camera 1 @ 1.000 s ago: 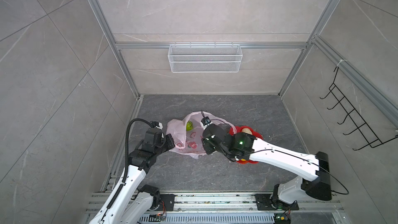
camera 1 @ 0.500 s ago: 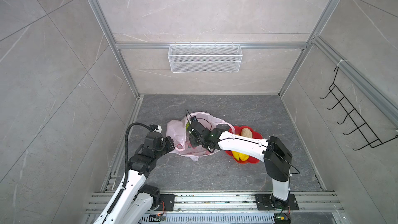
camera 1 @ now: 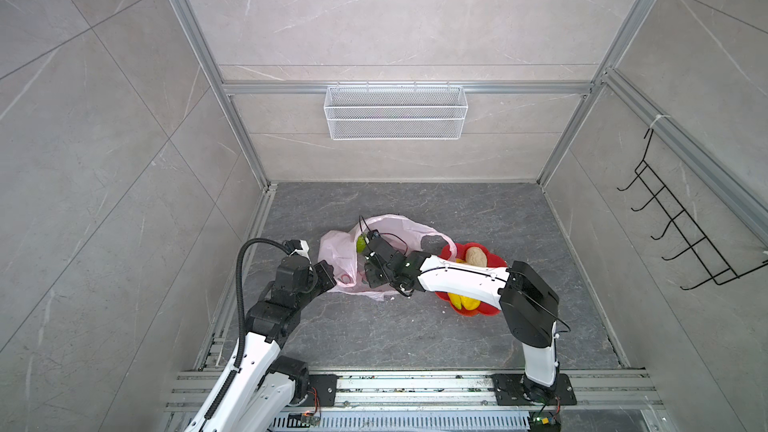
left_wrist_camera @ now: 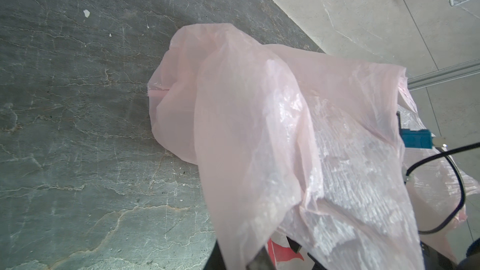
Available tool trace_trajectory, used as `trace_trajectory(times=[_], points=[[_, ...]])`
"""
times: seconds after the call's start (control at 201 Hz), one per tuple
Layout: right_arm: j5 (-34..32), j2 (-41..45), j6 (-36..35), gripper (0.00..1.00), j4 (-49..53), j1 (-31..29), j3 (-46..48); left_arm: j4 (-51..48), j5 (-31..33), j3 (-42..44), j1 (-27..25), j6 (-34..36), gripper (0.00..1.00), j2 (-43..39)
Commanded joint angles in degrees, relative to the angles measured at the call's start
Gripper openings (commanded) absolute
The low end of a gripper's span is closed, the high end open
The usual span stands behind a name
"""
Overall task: Take the fake fruits out of the plastic bag
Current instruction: 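Lower the open right gripper into the pink bag toward the green kiwi, then close the right gripper around the green kiwi inside the bag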
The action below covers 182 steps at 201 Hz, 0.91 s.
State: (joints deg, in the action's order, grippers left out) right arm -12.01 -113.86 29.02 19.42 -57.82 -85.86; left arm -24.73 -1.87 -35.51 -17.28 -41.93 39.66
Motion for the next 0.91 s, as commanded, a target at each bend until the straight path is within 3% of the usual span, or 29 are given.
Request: trace_trajectory(times=[0.0, 0.408, 0.572, 0.901], points=[[-1.52, -3.49, 0.34, 0.51, -1.31, 0.02, -4.16, 1.17, -1.85, 1.85, -0.14, -0.28, 0.00, -2.60], [-6.79, -10.44, 6.08, 0.72, -10.59, 0.82, -7.69, 2.51, -6.46, 4.37, -0.13, 2.62, 0.00, -4.44], [-8.73, -11.93, 8.65, 0.77, -11.88, 1.81, -8.74, 3.10, -7.84, 4.40, -0.17, 3.34, 0.00, -4.59], [-5.49, -15.86, 10.60, 0.80, -14.59, 3.40, -11.82, 4.42, -11.16, 5.12, -0.13, 4.44, 0.00, -4.95]])
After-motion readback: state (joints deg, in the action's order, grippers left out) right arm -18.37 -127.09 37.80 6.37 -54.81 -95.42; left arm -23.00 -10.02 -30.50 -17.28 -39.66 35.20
